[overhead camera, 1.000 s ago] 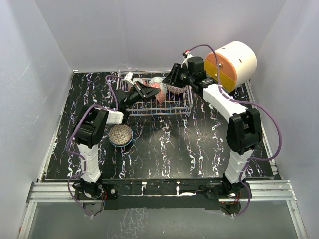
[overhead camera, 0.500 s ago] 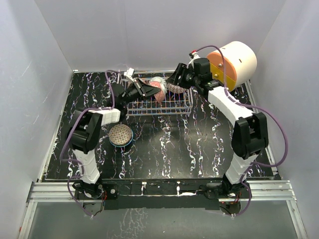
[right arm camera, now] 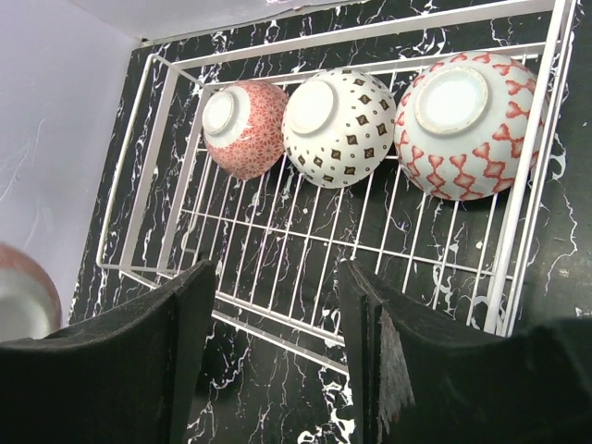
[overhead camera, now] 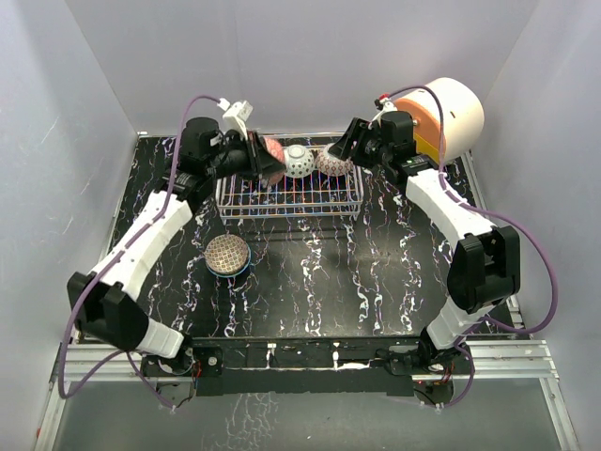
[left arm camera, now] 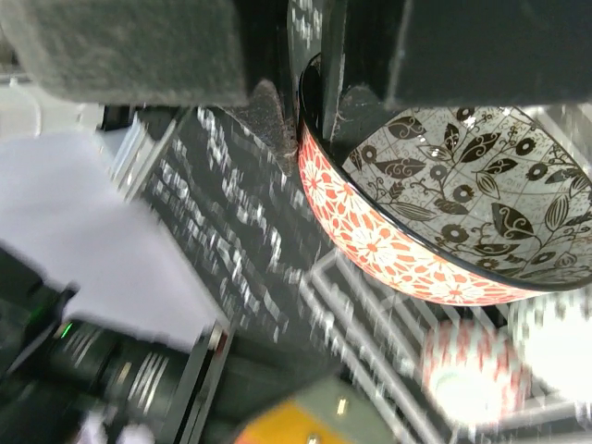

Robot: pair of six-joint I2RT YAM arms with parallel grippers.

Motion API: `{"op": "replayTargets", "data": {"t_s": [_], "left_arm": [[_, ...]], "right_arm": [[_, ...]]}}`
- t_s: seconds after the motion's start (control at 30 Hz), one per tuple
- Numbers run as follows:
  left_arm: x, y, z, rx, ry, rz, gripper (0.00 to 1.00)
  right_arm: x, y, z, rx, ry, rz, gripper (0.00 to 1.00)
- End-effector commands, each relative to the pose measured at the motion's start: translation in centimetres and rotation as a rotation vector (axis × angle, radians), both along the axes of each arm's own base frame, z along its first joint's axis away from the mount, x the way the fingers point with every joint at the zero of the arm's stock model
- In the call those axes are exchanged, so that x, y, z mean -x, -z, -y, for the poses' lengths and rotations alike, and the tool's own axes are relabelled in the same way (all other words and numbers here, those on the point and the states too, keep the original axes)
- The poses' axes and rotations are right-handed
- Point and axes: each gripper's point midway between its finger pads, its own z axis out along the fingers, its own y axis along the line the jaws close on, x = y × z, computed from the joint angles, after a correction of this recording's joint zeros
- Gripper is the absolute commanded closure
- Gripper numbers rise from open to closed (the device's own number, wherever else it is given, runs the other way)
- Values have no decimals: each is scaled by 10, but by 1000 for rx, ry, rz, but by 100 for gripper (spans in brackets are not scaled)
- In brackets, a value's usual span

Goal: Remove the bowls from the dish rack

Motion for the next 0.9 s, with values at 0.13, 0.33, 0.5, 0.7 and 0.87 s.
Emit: {"op": "replayTargets", "data": {"t_s": [0.13,0.33,0.5,0.7,0.87], "left_arm": [[96,84,-78,-419,-111,-243,100],[110,151,-123,-633,-228,-311,100],[109,193,-146,-748,-310,-361,100],[108,203,-153,-813,-318,-369,100],[109,203,-146,-811,-302,-371,100]], "right_arm": [[-3,-17,-1,-18,-9,68,42],[-1,-12,-5,-45,-24,57,41],[4,-7,-7,-59,-36,44,41],[5,-1,-2,-31,-20,39,41],[5,2,-4,-35,-26,33,41]]}}
